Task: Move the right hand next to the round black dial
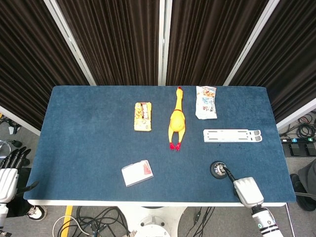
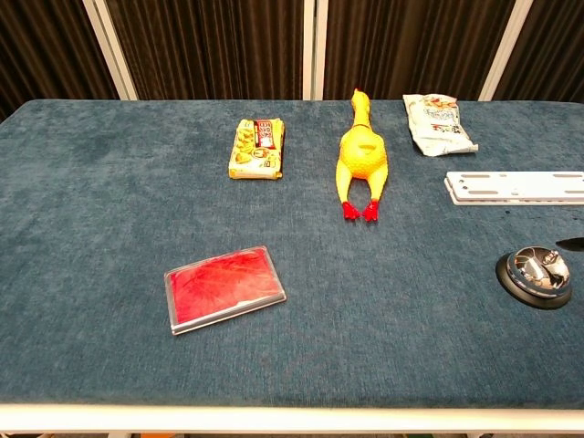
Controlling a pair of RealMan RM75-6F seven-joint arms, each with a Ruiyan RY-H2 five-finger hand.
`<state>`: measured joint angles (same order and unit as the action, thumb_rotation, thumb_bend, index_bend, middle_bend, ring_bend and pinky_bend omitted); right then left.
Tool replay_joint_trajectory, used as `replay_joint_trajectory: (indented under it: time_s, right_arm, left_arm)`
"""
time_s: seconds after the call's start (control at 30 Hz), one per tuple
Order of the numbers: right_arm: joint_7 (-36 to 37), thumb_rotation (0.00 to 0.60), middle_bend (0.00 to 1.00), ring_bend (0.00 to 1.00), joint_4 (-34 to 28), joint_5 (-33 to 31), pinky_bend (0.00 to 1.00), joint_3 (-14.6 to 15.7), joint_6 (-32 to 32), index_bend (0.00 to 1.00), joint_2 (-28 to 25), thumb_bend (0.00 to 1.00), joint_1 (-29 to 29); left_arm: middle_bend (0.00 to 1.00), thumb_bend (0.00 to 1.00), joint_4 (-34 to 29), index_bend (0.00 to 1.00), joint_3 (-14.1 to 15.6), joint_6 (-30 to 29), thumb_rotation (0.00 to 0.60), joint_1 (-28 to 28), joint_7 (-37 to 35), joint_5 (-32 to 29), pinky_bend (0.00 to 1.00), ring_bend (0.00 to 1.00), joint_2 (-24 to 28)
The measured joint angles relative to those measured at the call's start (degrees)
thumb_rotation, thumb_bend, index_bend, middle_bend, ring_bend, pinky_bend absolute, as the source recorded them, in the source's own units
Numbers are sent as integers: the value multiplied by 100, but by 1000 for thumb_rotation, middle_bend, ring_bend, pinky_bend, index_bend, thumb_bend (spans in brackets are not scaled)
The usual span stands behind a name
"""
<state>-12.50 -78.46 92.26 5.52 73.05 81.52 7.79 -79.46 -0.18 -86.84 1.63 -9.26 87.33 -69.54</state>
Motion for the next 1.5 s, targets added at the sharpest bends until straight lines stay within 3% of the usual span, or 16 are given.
replay_joint_trajectory:
  time_s: [0.33, 0.6, 1.0, 1.3, 1.5]
  right_arm:
    - [-36, 600, 881, 837, 110, -294, 714, 5, -418, 0, 94, 1000, 74]
    - [110, 600, 881, 837, 84, -138, 714, -59, -23, 0, 51, 1000, 48]
    - [45, 600, 881, 837, 127, -265, 714, 10, -315, 0, 61, 1000, 96]
    - [55, 600, 881, 837, -28, -127, 714, -62, 71, 0, -37, 1000, 58]
    - [13, 600, 881, 837, -53, -154, 714, -56, -78, 0, -44, 1000, 97]
  left_arm:
    - [29, 114, 35, 85, -11, -8, 600, -15, -49, -20, 148, 0, 1]
    - [30, 114, 18, 85, -17, -23, 600, -9, -40, 4, 148, 0, 5]
    - [29, 113, 8, 85, -19, -23, 600, -11, -19, 4, 148, 0, 7]
    - [30, 114, -27, 85, -20, -56, 600, -9, -15, 40, 148, 0, 27]
    - [30, 113, -32, 85, -22, -46, 600, -15, -8, 18, 148, 0, 30]
